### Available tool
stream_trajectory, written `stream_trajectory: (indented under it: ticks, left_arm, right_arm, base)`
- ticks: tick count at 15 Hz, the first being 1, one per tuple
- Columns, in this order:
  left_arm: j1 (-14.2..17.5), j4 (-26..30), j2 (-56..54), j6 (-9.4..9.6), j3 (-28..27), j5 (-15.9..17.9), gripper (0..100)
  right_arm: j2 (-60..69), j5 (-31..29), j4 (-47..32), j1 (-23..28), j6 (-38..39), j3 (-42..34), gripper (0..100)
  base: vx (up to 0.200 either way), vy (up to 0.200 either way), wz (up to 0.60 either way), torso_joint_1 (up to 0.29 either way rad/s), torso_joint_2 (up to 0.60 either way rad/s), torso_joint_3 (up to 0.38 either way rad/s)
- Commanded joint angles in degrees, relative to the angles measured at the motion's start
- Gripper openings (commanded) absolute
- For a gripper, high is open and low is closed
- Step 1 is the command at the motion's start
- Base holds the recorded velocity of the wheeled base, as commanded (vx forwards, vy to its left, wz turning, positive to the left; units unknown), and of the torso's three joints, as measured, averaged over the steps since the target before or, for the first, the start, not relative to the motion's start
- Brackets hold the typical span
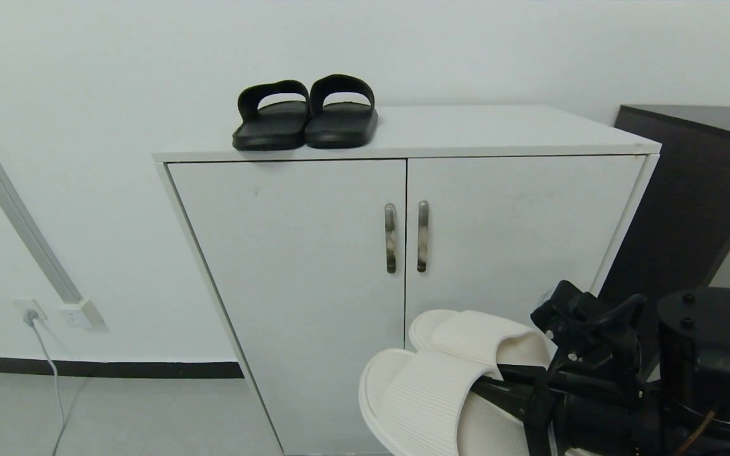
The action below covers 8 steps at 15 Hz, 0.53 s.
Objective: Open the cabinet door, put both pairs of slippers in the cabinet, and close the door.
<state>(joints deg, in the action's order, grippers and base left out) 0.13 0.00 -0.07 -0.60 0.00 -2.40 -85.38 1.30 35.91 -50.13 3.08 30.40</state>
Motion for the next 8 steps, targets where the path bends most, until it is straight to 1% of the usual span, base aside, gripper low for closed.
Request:
stream_trajectory:
  ticks: [1,2,5,7,8]
  left_arm:
    - [0.0,0.0,0.1,-0.02,0.0,-0.1,100]
    - [0.0,0.0,0.1,0.42,0.0,0.0,100]
    - [0.0,0.0,0.1,0.51,0.0,0.0,100]
    - [0.0,0.1,0.1,1.65,0.0,1.3,100]
    - [0.0,0.1,0.1,1.92,0.0,1.3,100]
  right_arm:
    - [0.0,0.0,0.0,-0.1,0.0,-0.1,0]
    - [0.0,0.0,0.0,-0.1,0.0,-0.2,0]
    - [0.0,0.0,0.0,-0.1,0.0,-0.5,0]
    - [0.0,0.0,0.0,-0.1,0.0,-0.6,0]
    - [0.0,0.0,0.0,0.0,0.0,-0.6,0]
  base:
    - [0.0,0.0,0.0,-0.027,0.44,0.403]
    - [0.0,0.0,0.0,0.012,0.28,0.232]
    - [0.0,0.0,0.0,0.0,0.0,0.0]
    - [0.0,0.0,0.0,0.0,0.0,0.0]
    - [0.0,0.0,0.0,0.0,0.0,0.0]
